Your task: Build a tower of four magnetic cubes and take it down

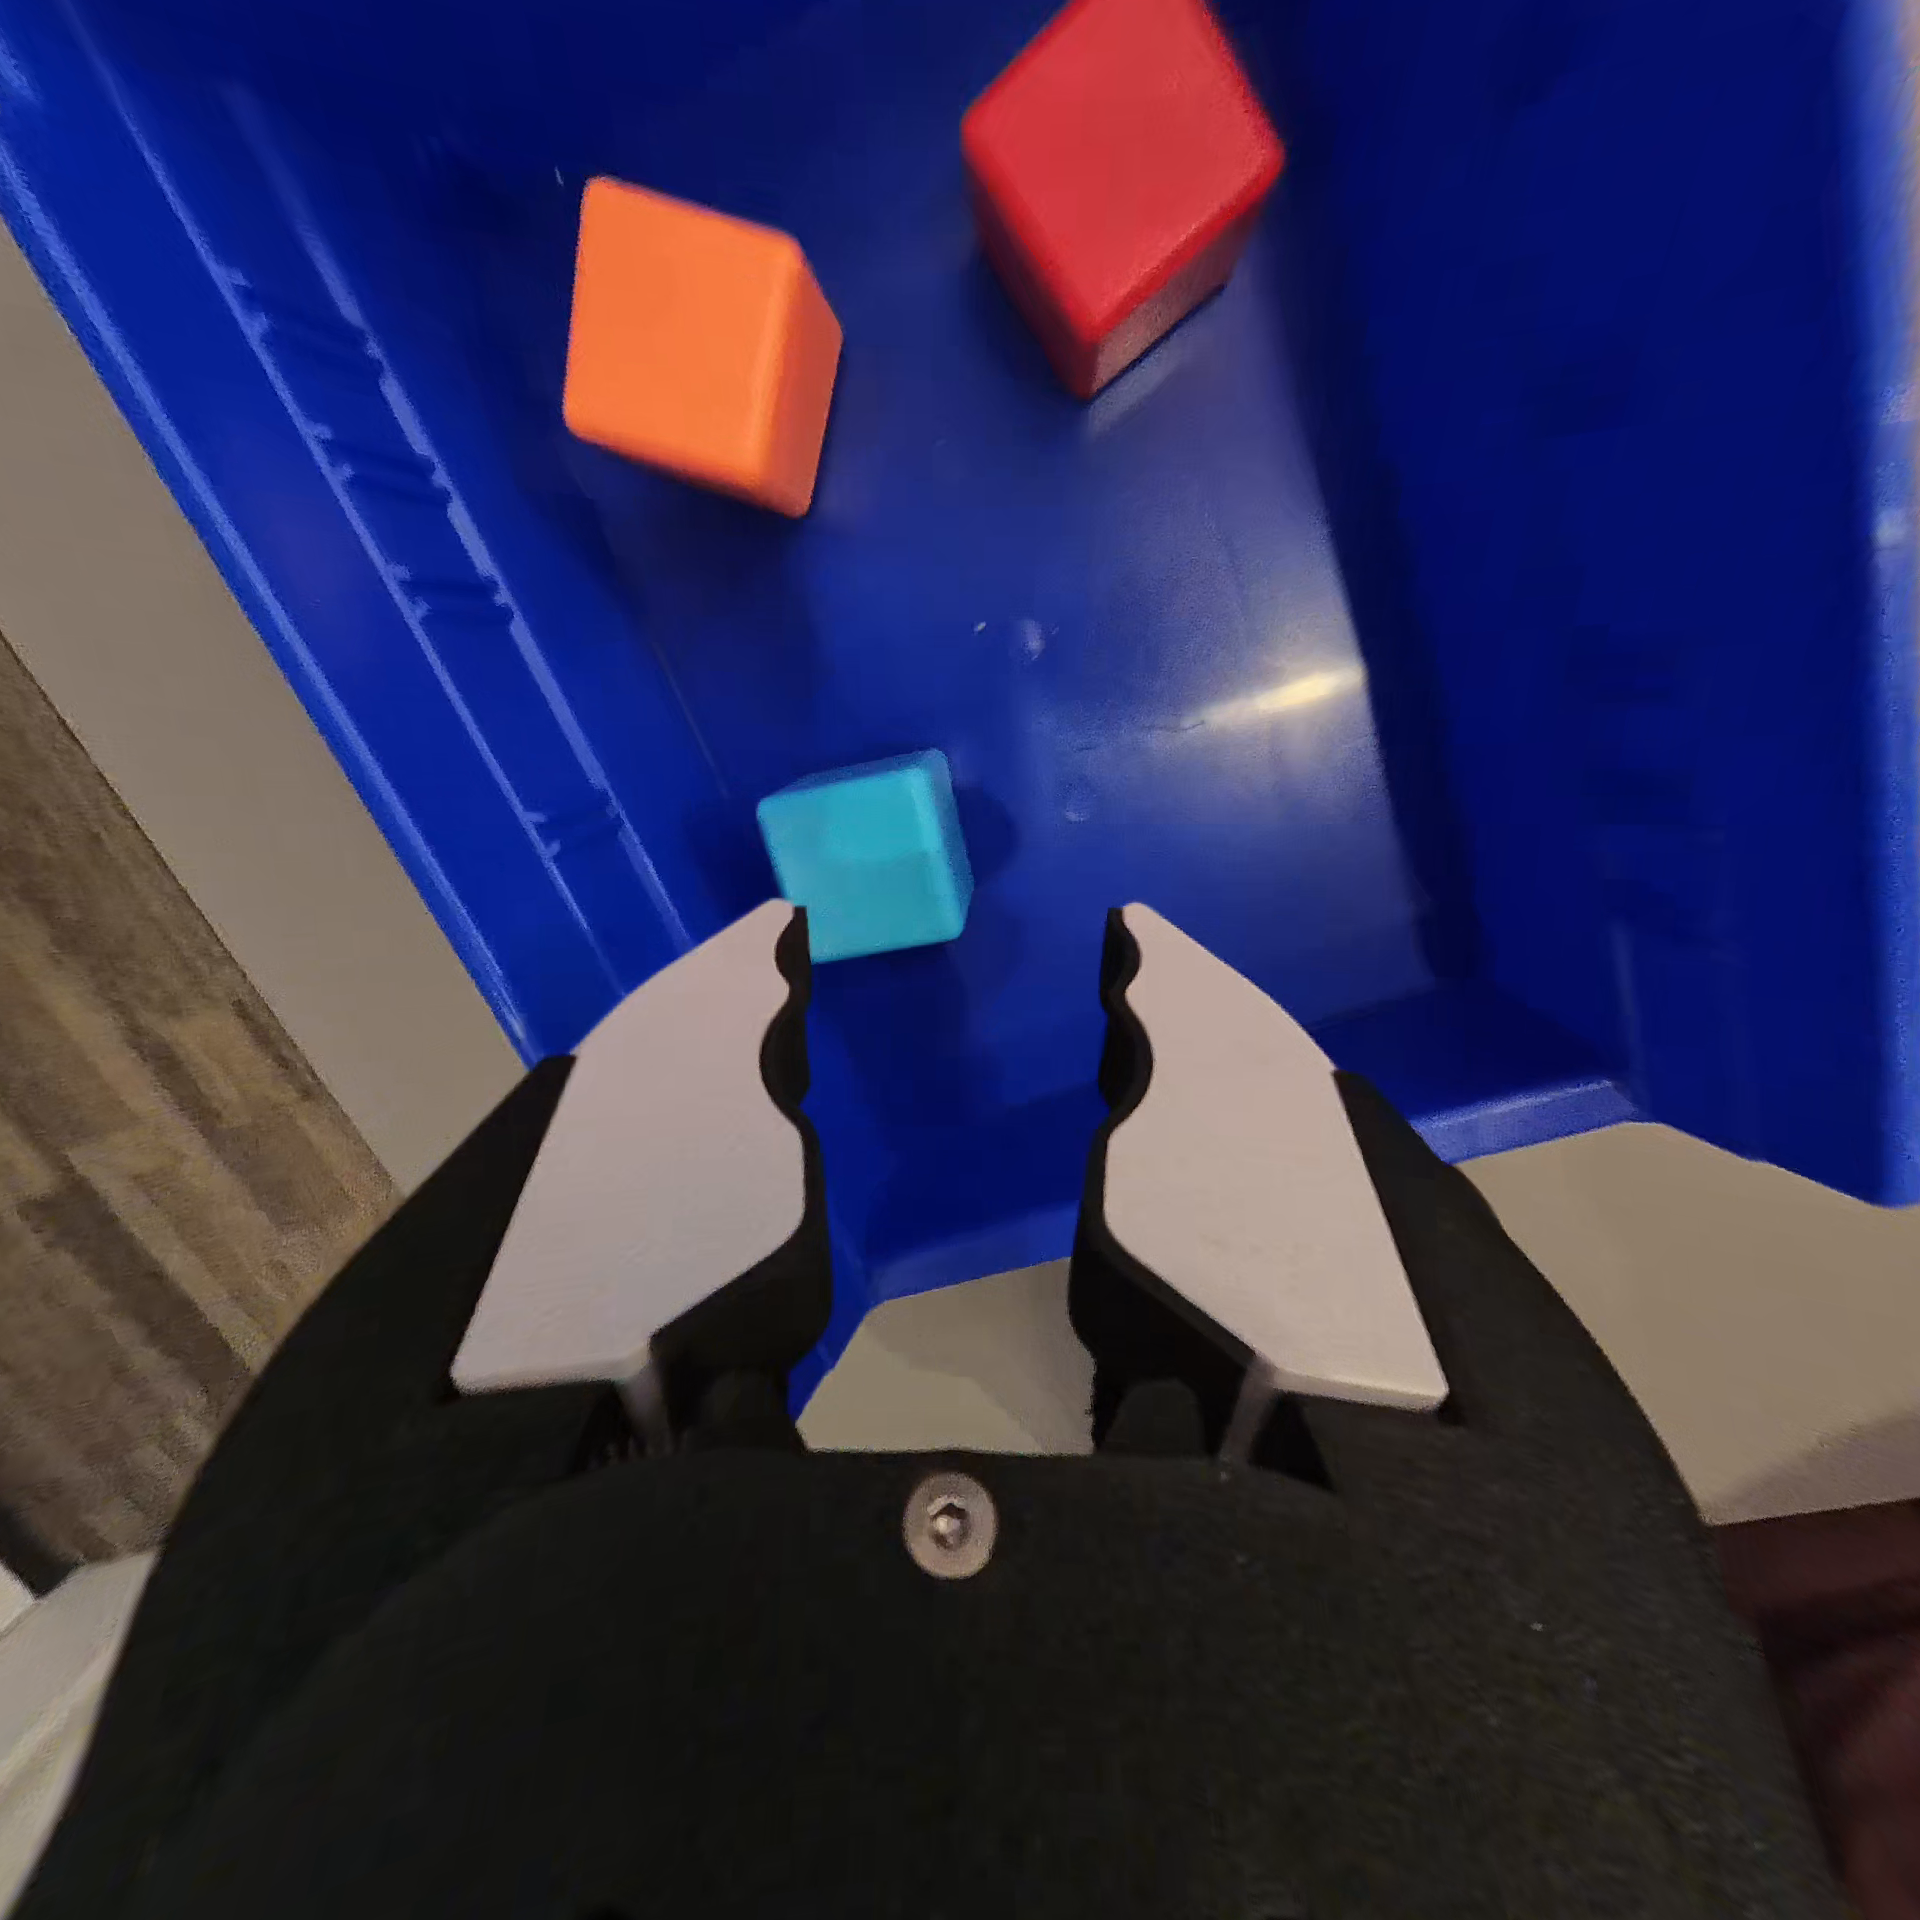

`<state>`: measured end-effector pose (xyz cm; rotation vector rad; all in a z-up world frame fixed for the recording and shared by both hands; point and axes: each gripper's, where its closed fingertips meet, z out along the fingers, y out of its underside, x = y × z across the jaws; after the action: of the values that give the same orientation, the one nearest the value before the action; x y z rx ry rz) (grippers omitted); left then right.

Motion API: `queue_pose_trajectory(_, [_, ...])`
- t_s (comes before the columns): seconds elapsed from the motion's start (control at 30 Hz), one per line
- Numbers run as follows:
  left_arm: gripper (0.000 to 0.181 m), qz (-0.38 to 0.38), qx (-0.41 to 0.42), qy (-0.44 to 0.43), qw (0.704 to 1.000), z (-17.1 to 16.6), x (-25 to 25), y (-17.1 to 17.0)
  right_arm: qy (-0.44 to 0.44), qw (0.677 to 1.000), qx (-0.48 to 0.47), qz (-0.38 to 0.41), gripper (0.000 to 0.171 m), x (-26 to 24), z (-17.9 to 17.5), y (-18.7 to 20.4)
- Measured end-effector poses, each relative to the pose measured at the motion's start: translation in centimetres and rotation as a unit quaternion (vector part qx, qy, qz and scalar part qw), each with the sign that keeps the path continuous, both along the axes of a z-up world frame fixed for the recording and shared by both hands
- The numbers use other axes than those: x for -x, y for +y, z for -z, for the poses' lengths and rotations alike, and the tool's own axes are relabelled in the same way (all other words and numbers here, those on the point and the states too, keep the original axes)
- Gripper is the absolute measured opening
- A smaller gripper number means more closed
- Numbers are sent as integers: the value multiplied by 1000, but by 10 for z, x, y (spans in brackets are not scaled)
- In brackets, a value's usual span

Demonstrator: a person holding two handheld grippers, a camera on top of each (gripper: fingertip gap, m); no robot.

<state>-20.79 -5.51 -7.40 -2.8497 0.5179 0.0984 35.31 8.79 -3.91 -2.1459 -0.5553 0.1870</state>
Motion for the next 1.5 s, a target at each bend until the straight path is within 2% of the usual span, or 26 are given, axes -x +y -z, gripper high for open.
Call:
queue_pose_trajectory(0.13, [61,-30,38,35,998,17,16,-3,0,1000,8,0,38,-1,4,0])
queue_pose_trajectory(0.33, [61,-55,62,73,994,34,24,6,-1,1000,12,-2,39,-1,5,0])
queue_pose_trajectory(0.53, [63,-64,91,73,991,49,27,4,-2,1000,16,-3,39,-1,6,0])
queue_pose_trajectory(0.73, [51,-64,125,76,987,65,33,1,-6,1000,25,-5,39,-1,11,0])
queue_pose_trajectory(0.9, [50,-42,79,66,994,42,24,6,-11,999,30,-6,39,-1,14,0])
queue_pose_trajectory(1.03, [50,-20,-10,52,998,-6,4,7,-16,999,33,-5,40,-2,16,0])
queue_pose_trajectory(1.17, [49,57,-136,39,988,-65,-41,7,-16,999,32,-5,40,-1,16,0])
queue_pose_trajectory(1.3, [49,165,-262,-9,951,-110,-128,10,-19,999,31,-9,40,2,16,0])
queue_pose_trajectory(1.4, [49,273,-290,-73,914,-110,-214,3,-23,999,30,-11,40,3,16,0])
queue_pose_trajectory(1.5, [49,386,-250,-79,884,-73,-276,-10,-22,999,27,-13,39,5,13,-1])
